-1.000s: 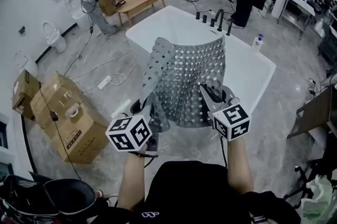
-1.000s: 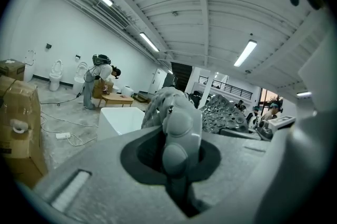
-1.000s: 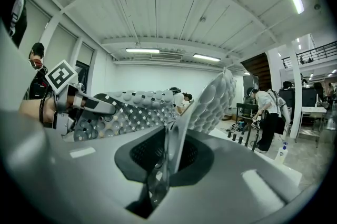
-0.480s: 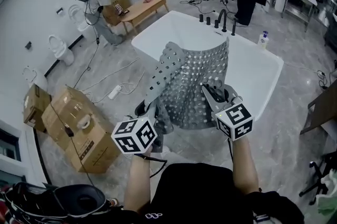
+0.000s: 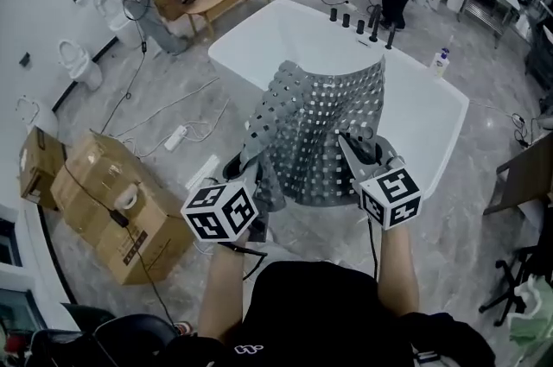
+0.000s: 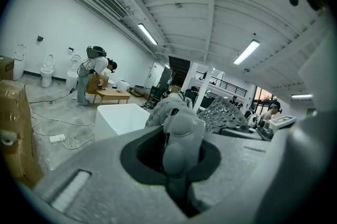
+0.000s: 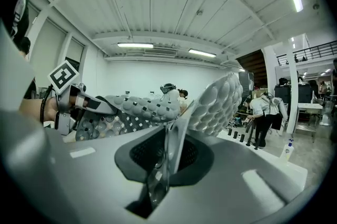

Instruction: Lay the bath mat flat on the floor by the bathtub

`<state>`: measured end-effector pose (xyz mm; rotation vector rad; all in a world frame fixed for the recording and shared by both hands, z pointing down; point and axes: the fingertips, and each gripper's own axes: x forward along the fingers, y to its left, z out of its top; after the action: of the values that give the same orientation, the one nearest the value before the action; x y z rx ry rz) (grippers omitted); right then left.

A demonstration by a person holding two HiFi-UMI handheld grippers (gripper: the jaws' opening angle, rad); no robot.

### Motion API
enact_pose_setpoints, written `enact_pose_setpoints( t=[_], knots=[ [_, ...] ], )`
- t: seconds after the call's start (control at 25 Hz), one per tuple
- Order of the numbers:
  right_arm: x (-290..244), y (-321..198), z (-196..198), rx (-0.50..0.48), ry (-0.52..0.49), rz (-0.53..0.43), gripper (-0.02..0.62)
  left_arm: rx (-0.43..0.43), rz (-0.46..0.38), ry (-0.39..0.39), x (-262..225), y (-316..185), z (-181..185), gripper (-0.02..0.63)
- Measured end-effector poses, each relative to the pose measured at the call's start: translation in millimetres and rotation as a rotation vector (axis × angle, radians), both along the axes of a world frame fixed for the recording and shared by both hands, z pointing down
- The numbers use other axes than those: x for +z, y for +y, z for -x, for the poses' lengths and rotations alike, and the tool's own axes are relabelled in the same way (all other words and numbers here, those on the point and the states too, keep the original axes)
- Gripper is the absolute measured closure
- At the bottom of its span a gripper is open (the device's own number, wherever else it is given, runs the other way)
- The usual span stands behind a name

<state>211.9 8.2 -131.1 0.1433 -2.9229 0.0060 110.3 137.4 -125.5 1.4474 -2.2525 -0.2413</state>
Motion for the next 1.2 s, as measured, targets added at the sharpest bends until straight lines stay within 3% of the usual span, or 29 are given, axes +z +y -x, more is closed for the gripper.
enact_pose_setpoints(
  t=[0.28,0.64,0.96,1.2],
  knots=[
    [6,20,74,0.017,0.062,0.000,0.569,0.027,-0.006,0.053,10,11,84,0.578],
    [17,40,157,0.095,0.090,0.006,0.569,0.090,-0.002,0.066,20,25,177,0.578],
    [34,40,184,0.183,0.123,0.036,0.569,0.168,0.019,0.095,34,19,215,0.578],
    [50,39,183,0.221,0.164,0.062,0.569,0.213,0.036,0.126,50,8,219,0.578]
  ],
)
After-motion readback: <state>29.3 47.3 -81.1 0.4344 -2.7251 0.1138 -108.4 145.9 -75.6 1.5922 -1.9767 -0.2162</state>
